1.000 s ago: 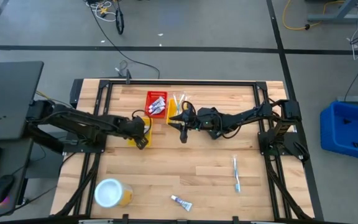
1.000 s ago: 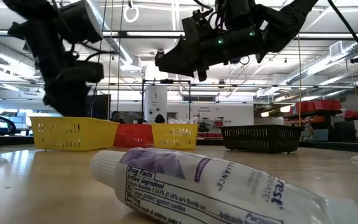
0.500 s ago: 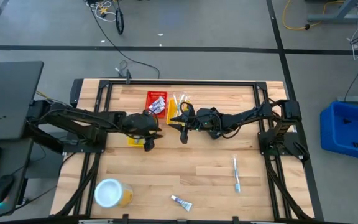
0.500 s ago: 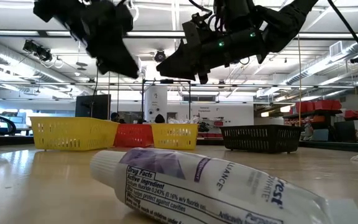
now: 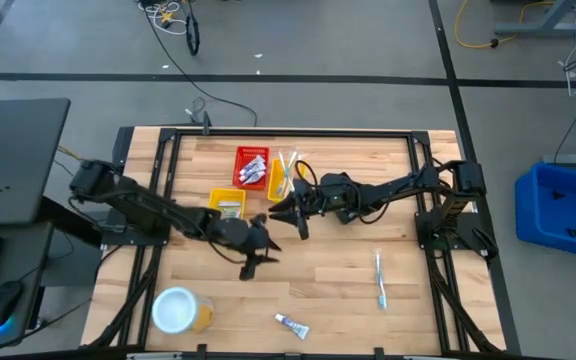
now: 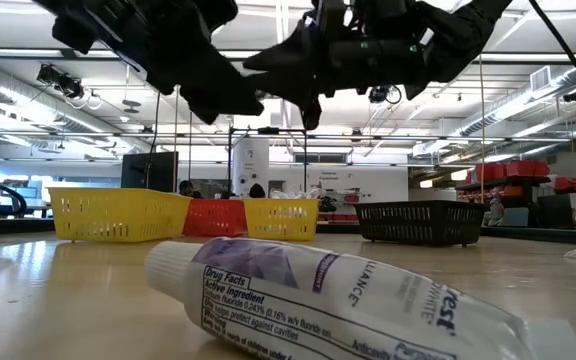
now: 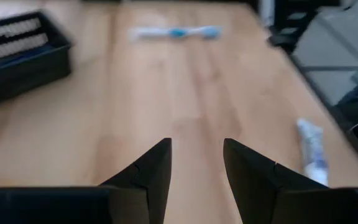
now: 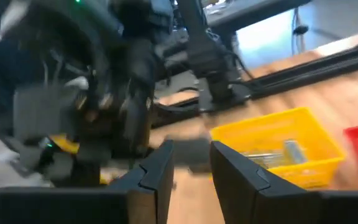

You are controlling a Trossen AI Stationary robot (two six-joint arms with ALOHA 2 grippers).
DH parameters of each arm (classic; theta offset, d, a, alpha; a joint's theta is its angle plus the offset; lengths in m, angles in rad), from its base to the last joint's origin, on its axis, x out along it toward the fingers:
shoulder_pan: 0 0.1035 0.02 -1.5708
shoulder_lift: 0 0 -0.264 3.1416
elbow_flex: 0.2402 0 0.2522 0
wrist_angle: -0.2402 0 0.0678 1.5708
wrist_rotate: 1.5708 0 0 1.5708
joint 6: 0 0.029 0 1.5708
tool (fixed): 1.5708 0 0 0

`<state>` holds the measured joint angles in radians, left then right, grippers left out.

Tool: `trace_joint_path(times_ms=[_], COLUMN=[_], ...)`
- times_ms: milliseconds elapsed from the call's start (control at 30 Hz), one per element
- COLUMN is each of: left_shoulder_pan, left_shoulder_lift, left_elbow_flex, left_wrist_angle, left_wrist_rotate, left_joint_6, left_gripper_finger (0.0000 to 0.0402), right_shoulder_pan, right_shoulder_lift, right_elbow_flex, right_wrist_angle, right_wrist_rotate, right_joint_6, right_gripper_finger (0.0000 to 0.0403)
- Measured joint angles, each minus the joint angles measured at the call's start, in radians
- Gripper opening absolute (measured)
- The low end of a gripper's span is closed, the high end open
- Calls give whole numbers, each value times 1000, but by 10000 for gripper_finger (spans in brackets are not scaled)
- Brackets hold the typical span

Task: Pick & Place Travel size toiletries
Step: Put the toothpaste into the red bin

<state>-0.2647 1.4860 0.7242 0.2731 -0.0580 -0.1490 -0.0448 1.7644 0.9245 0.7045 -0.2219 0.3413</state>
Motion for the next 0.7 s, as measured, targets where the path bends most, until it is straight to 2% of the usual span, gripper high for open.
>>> trace_joint_path(times_ms=[200,300,400,567,700], left_shoulder_pan=[-67,-100,-135,-195,-207], left_shoulder_lift=[120,153,171,171,170], left_elbow_flex=[0,0,0,5,89], left_wrist_angle=[238,275,282,282,181], left_wrist_rotate=[94,114,101,-13,-16], left_joint_6=[-42,-62,-84,-66,-57], left_gripper_finger=[155,155,155,158,170], right_shoulder_pan=[45,86,133,214,258], right_shoulder_lift=[-7,-7,-7,-7,-7], right_elbow_flex=[0,0,0,0,0], right_wrist_angle=[72,79,78,66,63], right_wrist_rotate=[-77,-69,-66,-13,75], right_joint_6=[127,125,122,107,87], right_gripper_finger=[106,103,102,102,99])
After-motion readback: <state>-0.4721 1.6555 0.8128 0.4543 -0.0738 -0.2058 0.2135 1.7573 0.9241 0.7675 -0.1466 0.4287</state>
